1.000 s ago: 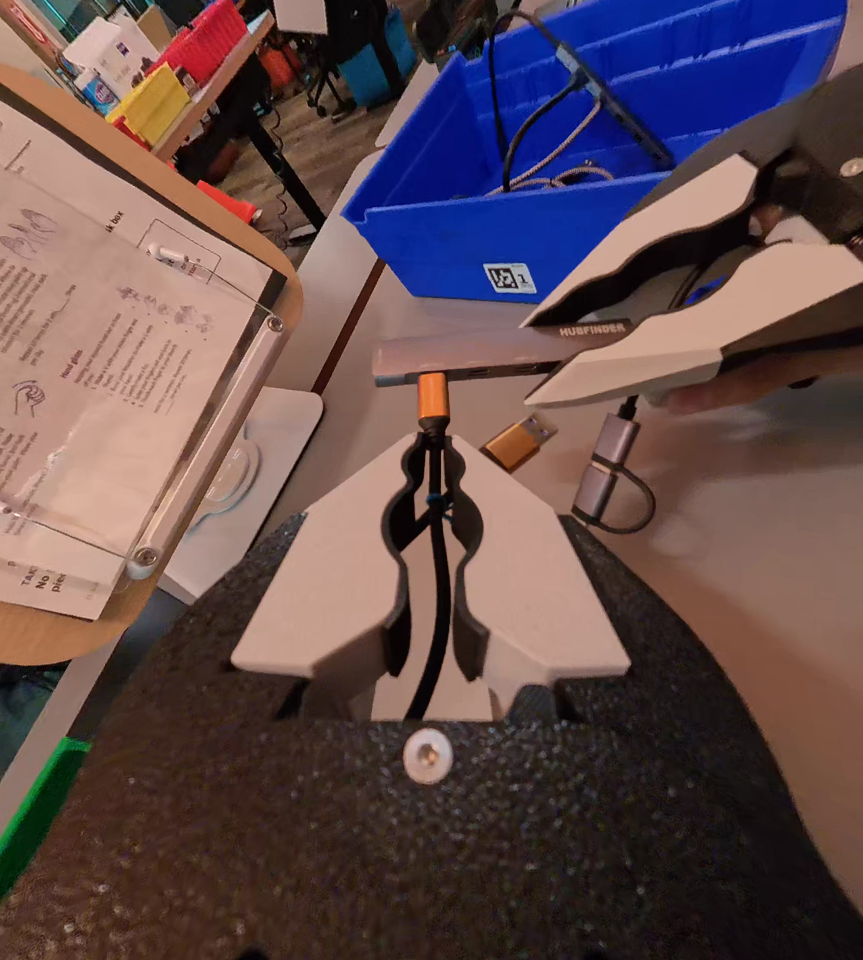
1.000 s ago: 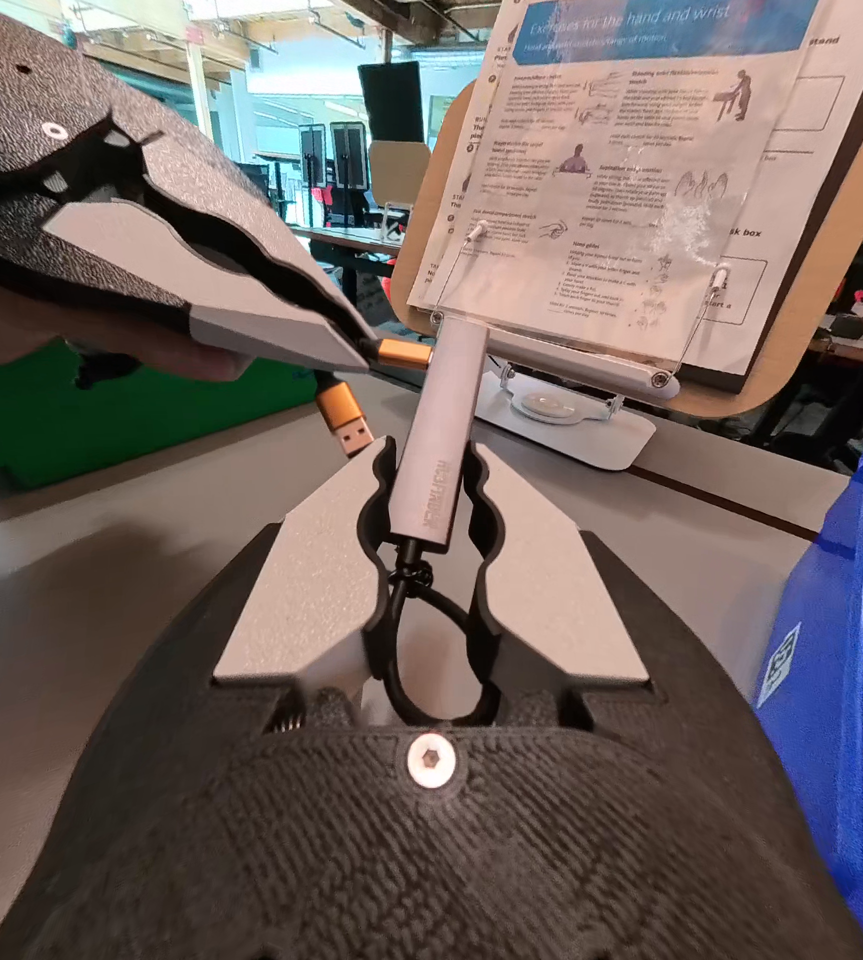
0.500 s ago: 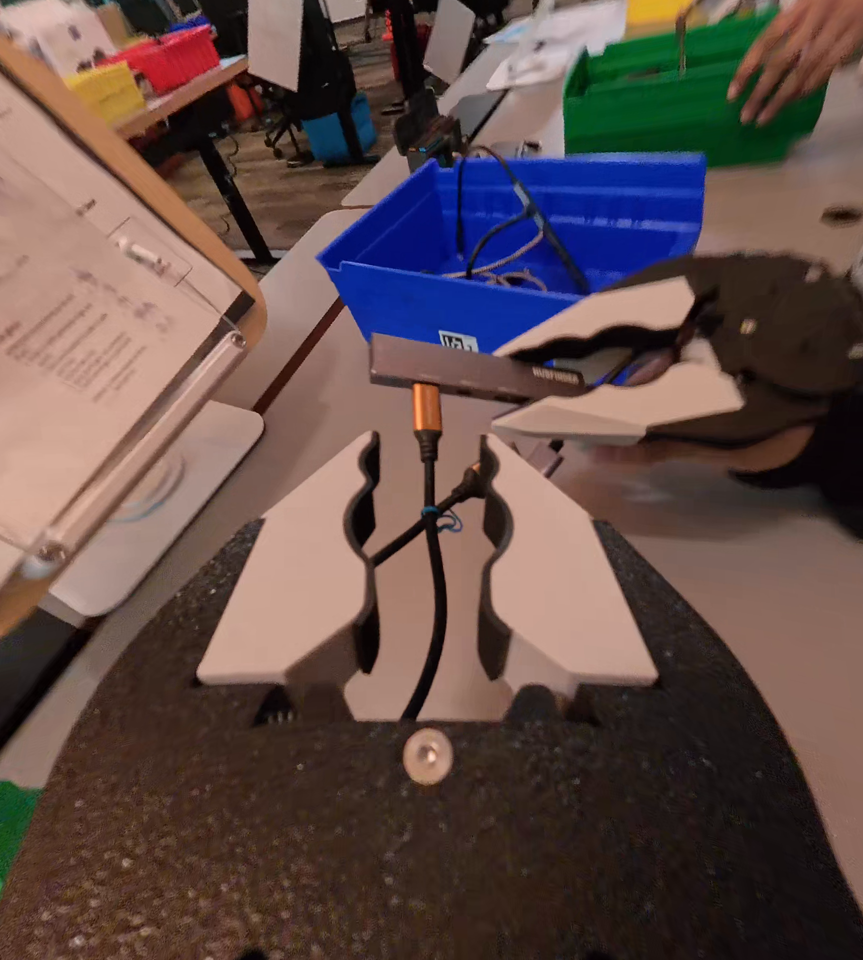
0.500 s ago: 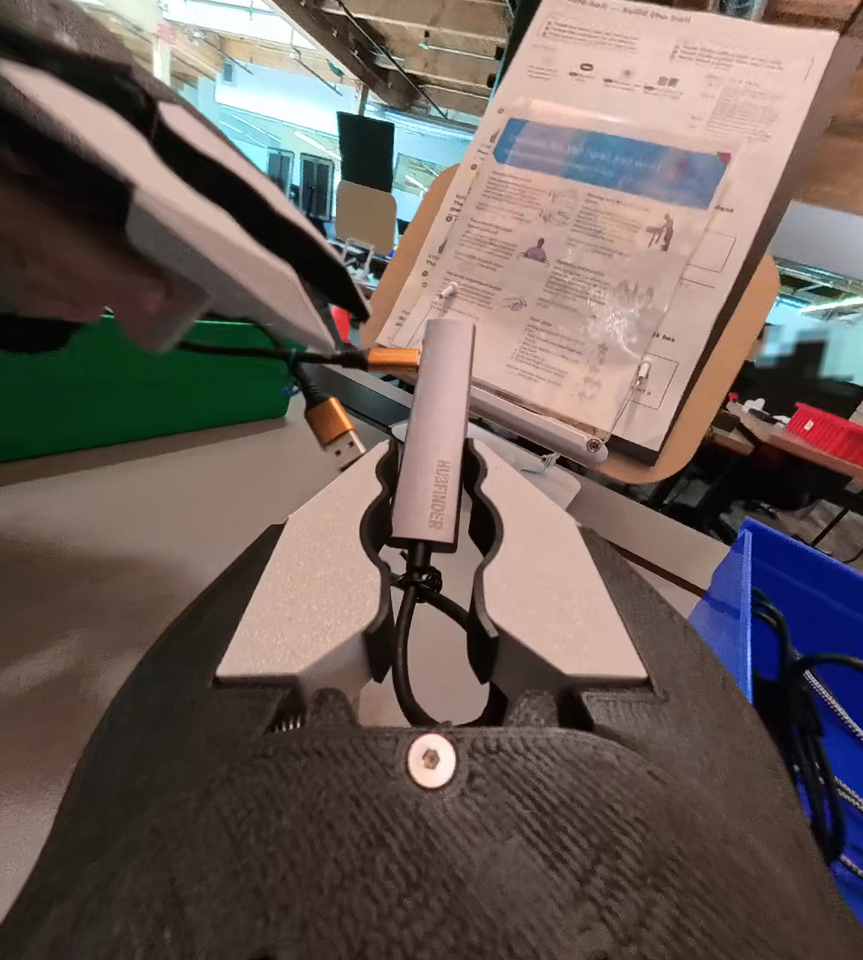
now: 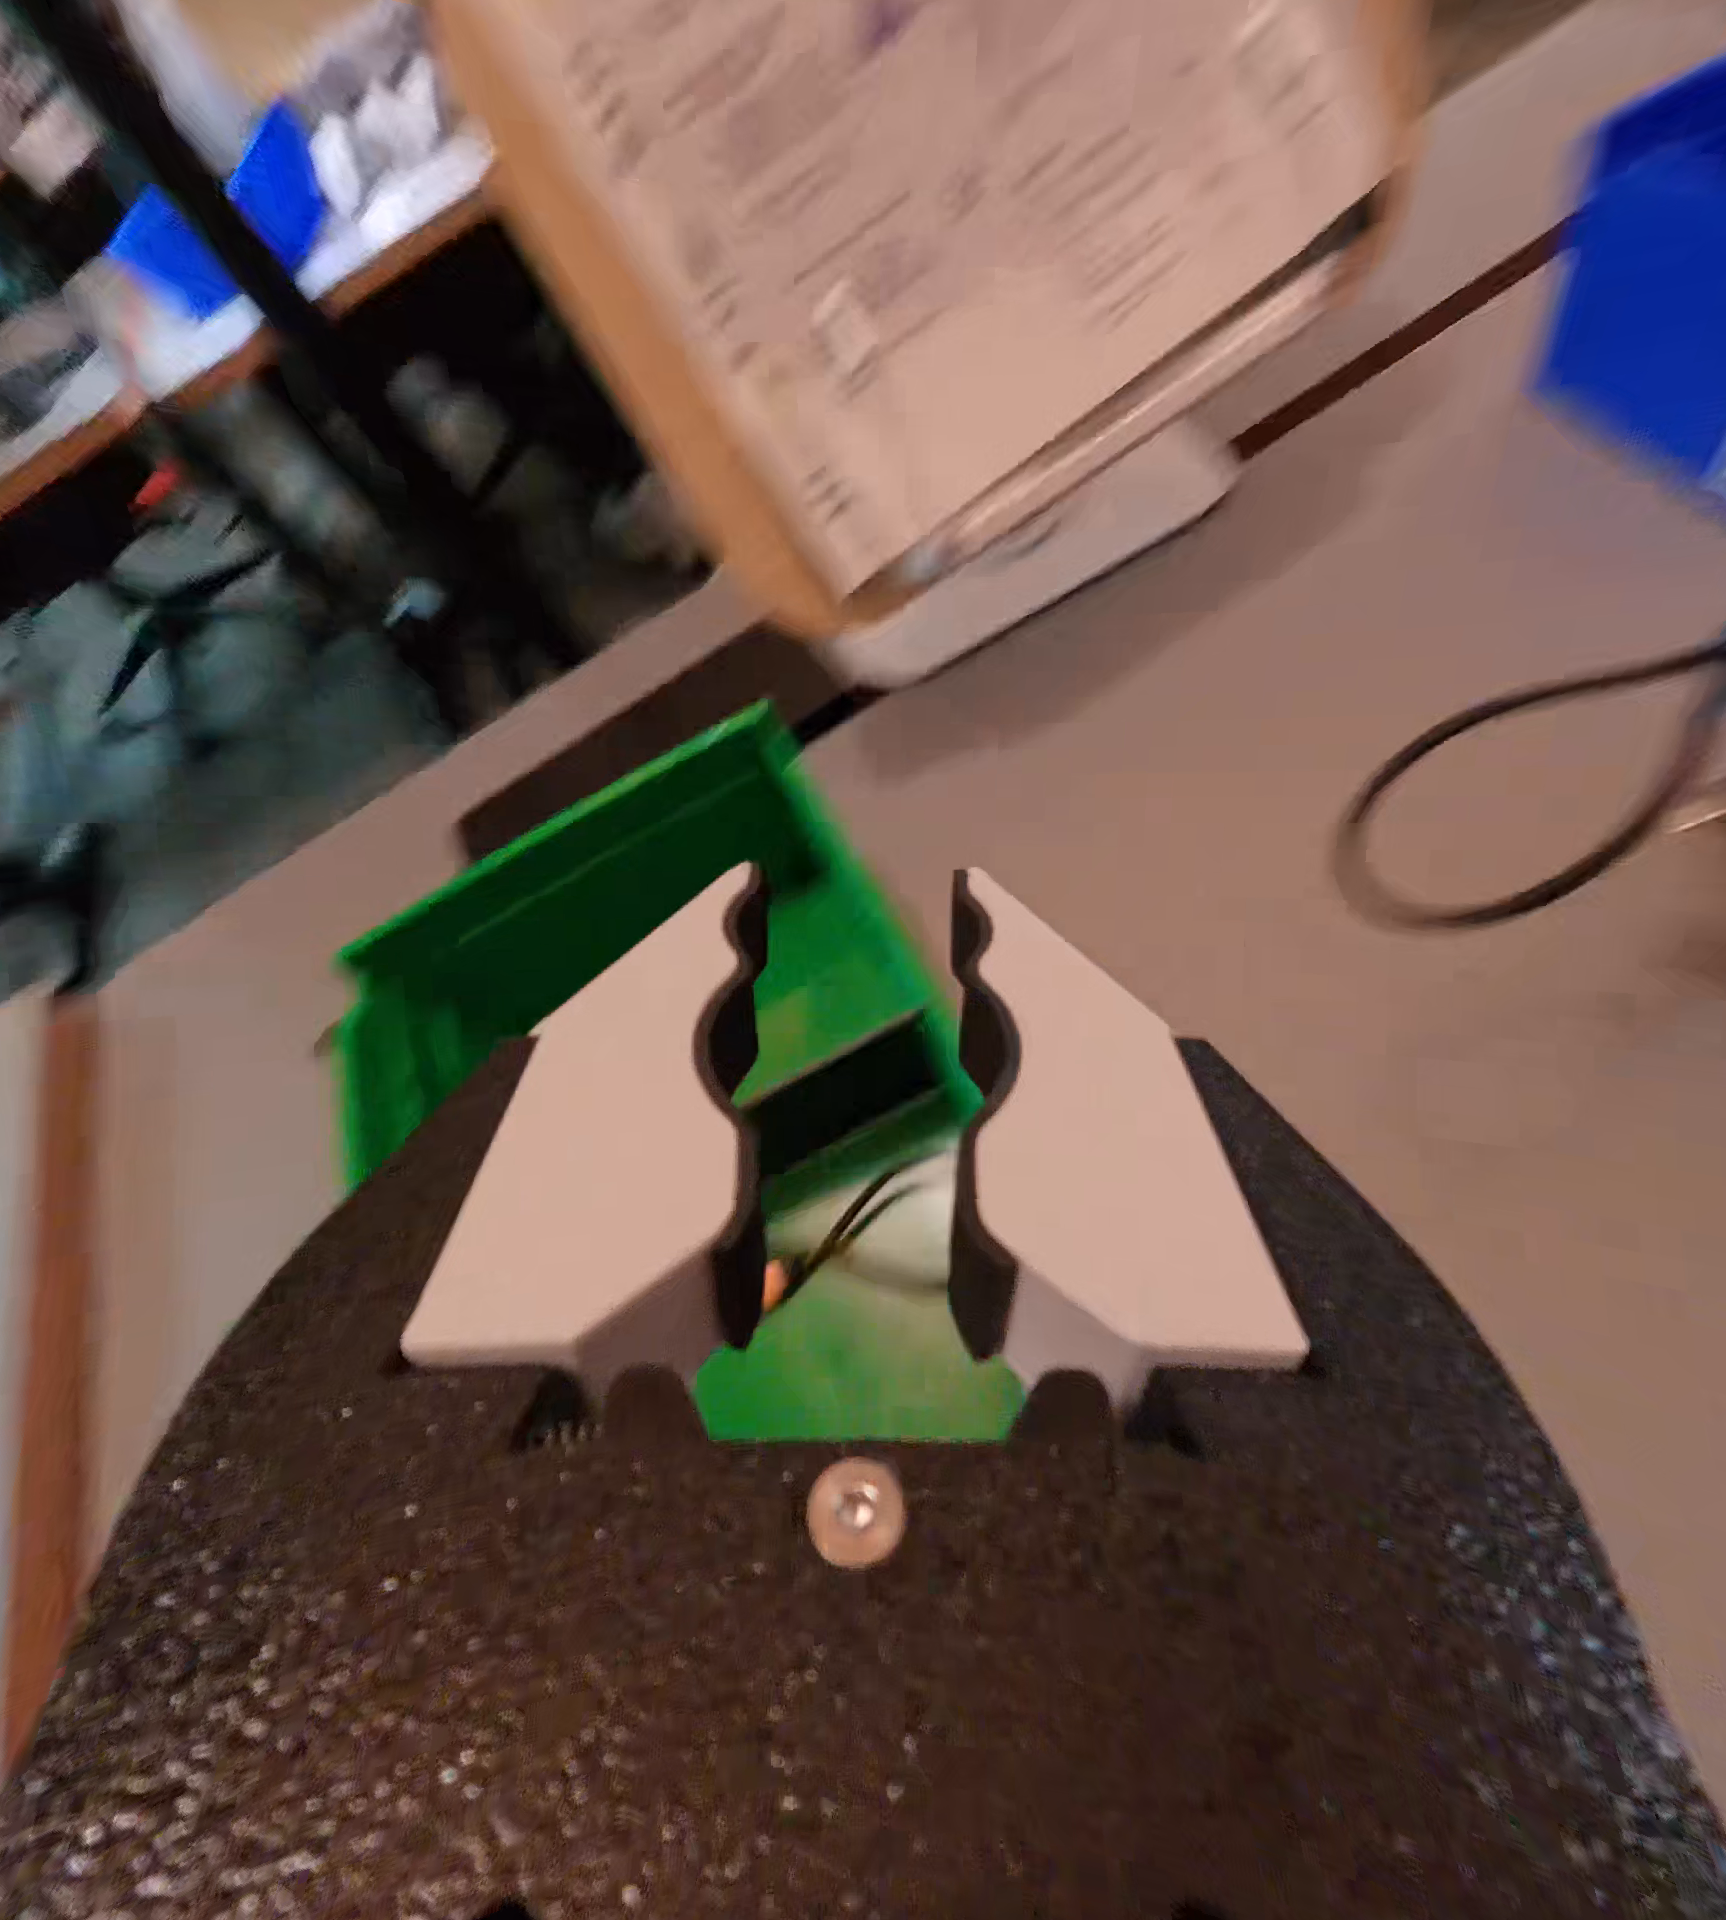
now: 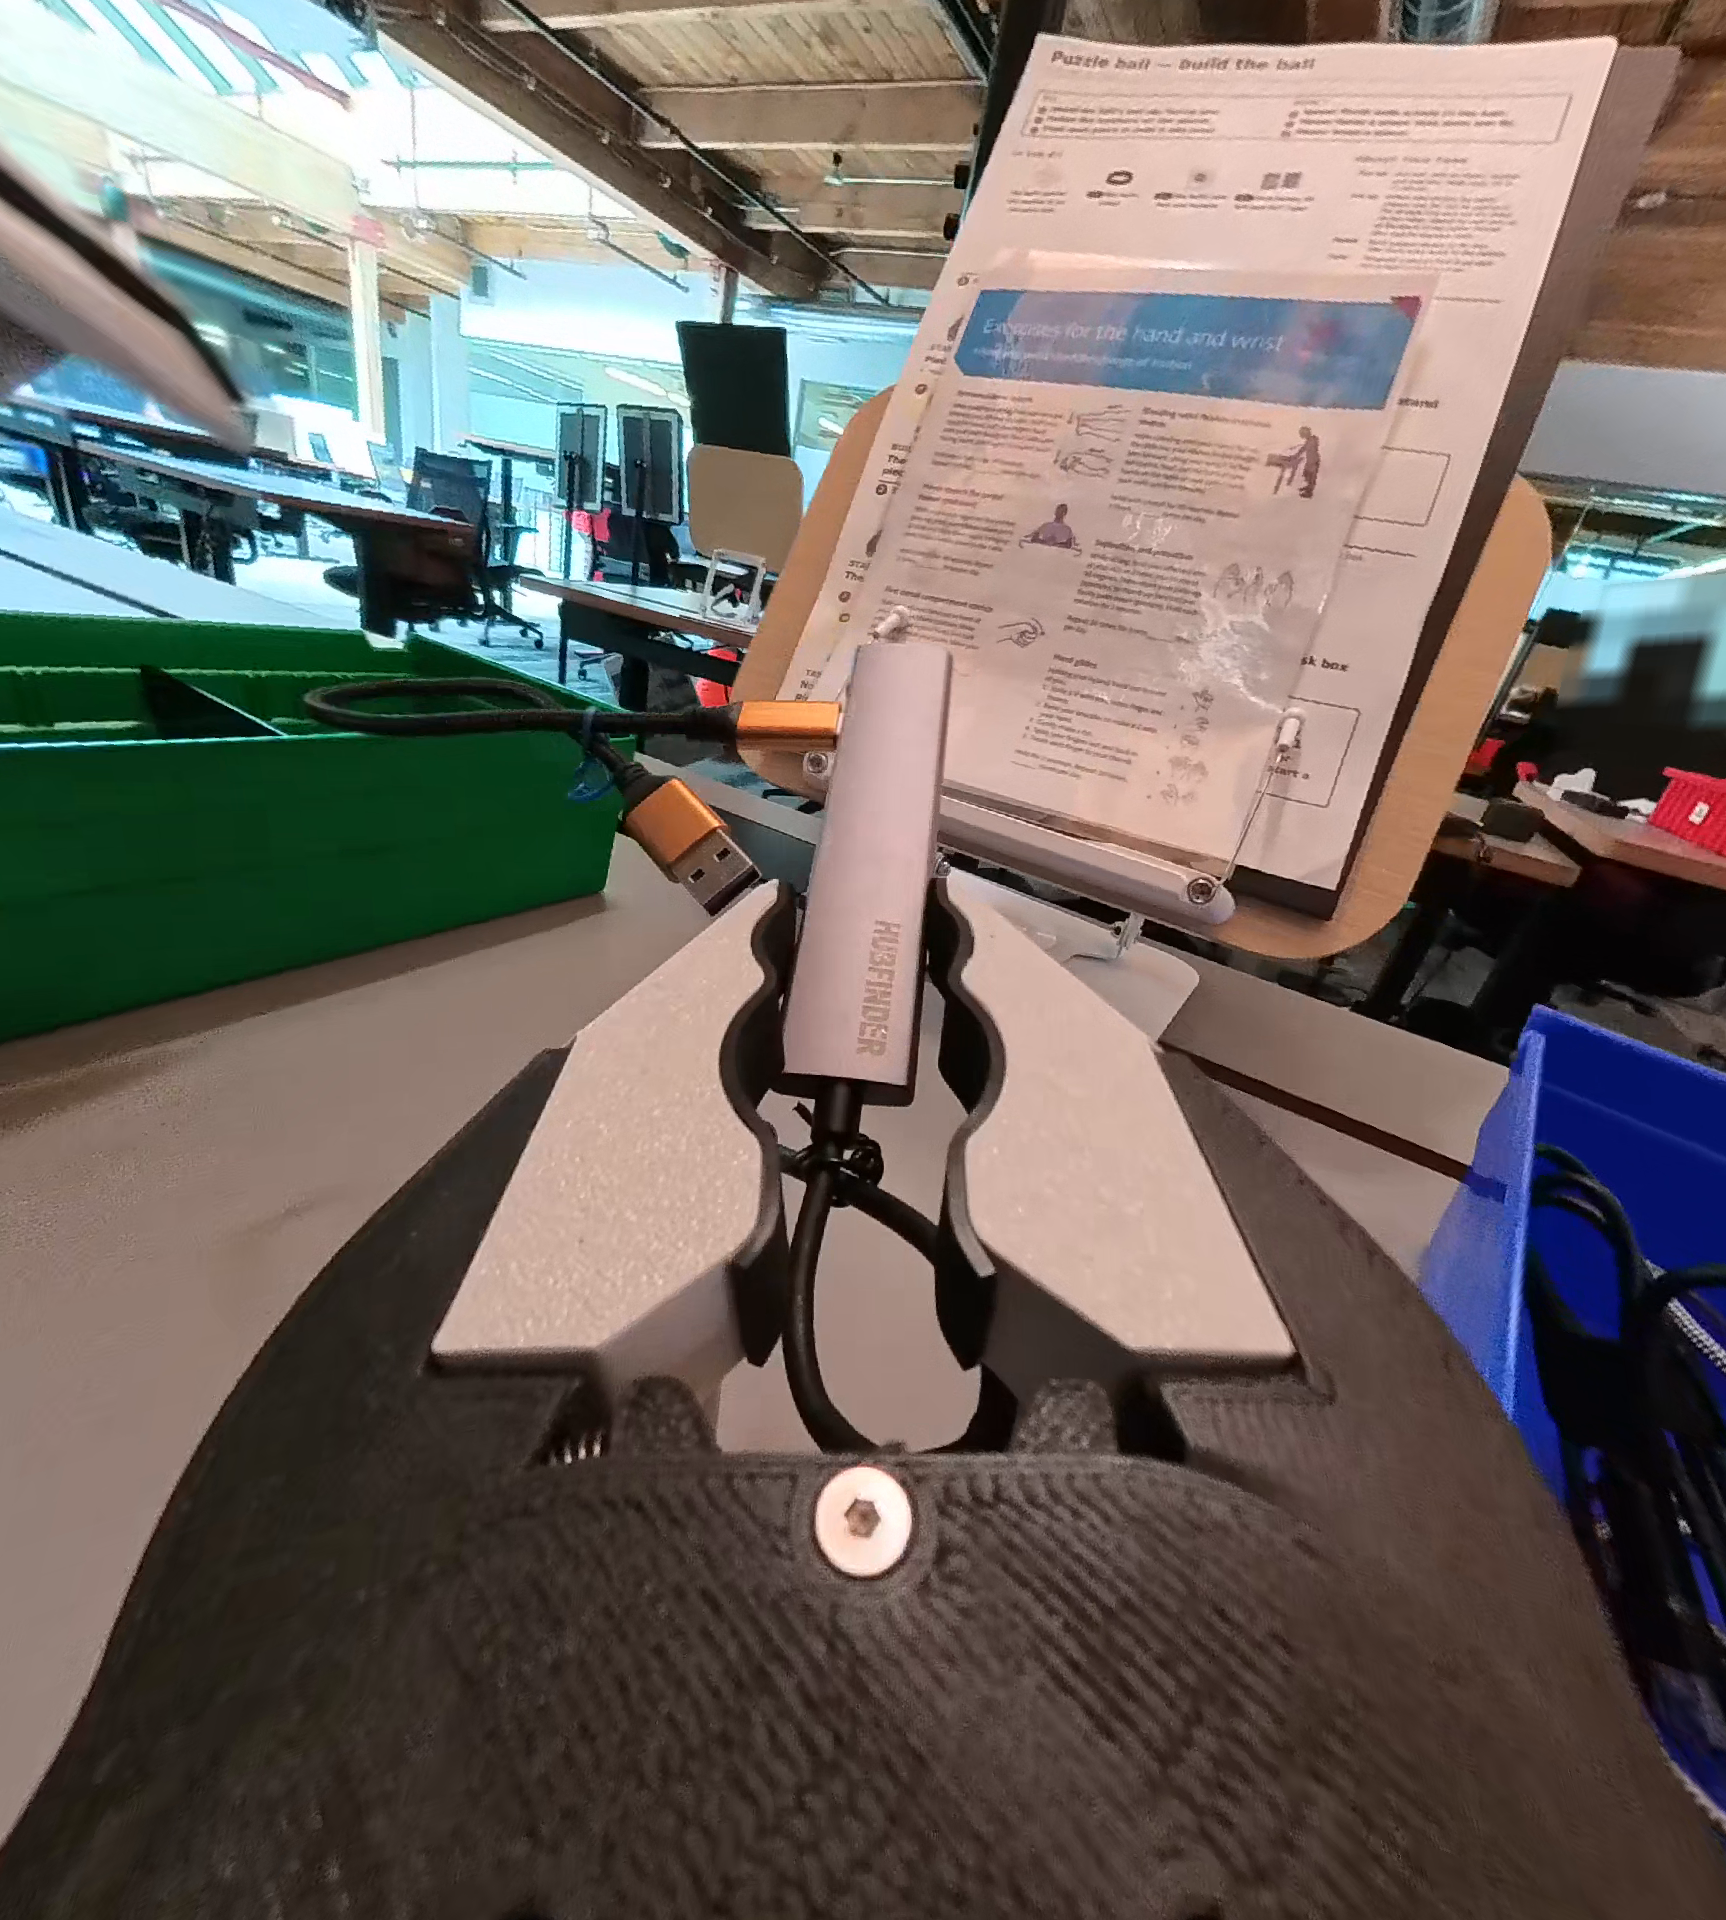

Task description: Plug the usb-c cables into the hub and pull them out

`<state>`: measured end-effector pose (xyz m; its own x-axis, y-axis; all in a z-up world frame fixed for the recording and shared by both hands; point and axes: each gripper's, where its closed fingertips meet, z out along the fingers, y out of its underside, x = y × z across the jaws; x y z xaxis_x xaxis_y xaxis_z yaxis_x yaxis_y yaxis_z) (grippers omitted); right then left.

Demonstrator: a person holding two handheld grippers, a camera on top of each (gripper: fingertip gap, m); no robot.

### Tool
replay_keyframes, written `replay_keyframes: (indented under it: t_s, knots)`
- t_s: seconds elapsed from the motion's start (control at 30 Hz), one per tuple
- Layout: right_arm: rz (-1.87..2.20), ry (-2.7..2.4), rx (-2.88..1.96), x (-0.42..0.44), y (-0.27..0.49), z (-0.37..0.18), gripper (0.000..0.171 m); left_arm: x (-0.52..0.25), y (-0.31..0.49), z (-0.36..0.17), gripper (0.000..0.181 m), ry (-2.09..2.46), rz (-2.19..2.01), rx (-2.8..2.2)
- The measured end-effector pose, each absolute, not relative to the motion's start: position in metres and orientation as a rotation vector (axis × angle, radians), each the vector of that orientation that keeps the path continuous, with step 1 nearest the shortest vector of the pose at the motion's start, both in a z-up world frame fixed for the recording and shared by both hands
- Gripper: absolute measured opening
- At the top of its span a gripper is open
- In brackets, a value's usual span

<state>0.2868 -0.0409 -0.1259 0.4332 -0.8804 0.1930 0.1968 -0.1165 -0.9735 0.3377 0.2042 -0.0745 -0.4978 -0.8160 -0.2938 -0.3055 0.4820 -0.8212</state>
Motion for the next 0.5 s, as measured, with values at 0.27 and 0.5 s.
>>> replay_keyframes:
  t_s: [0.27,0.5]
  knots:
    - [-1.008,0.697,-1.392,0.290,-0.042,-0.135,0.024,0.335,0.305,-0.200,0.052,2.263,-0.430,-1.546]
    - [-0.979,0.716,-1.395,0.292,-0.042,-0.140,0.024,0.354,0.326,-0.256,0.053,2.179,-0.423,-1.852]
